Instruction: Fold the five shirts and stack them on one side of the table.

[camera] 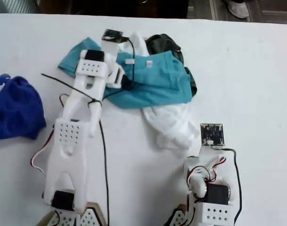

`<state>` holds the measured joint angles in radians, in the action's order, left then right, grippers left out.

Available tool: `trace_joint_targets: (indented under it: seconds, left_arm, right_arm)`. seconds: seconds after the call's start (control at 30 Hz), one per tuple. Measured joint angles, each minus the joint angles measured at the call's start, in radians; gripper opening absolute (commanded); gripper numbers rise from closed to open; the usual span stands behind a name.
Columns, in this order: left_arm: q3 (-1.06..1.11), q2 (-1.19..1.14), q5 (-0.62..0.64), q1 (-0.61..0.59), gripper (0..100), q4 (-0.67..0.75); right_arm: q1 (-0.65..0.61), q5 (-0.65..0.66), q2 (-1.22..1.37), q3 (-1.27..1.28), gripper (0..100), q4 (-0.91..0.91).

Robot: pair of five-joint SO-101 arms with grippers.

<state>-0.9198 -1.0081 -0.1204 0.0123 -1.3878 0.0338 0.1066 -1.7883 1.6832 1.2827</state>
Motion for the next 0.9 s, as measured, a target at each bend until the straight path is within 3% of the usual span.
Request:
trace_joint_targets:
  seconds: [0.07, 0.3, 0.53, 0.63, 0.9]
  left_arm:
    - [0.0, 0.002, -0.068, -0.025, 5, 0.0]
    - [-0.091, -0.003, -0.08, -0.189, 3, -0.101]
    - [-0.511, -0.003, -0.08, -0.417, 3, -0.368]
    - [-0.674, 0.006, -0.081, -0.546, 3, -0.377]
    - [-0.677, 0.15, -0.081, -0.879, 3, -0.382]
  right_arm:
    - [0.0, 0.0, 0.0, 0.0, 2.2, 0.0]
    - [0.0, 0.0, 0.0, 0.0, 2.2, 0.0]
    - [0.0, 0.0, 0.0, 0.0, 2.2, 0.0]
    - [0.0, 0.0, 0.0, 0.0, 2.2, 0.0]
    - [0.0, 0.0, 0.0, 0.0, 2.2, 0.0]
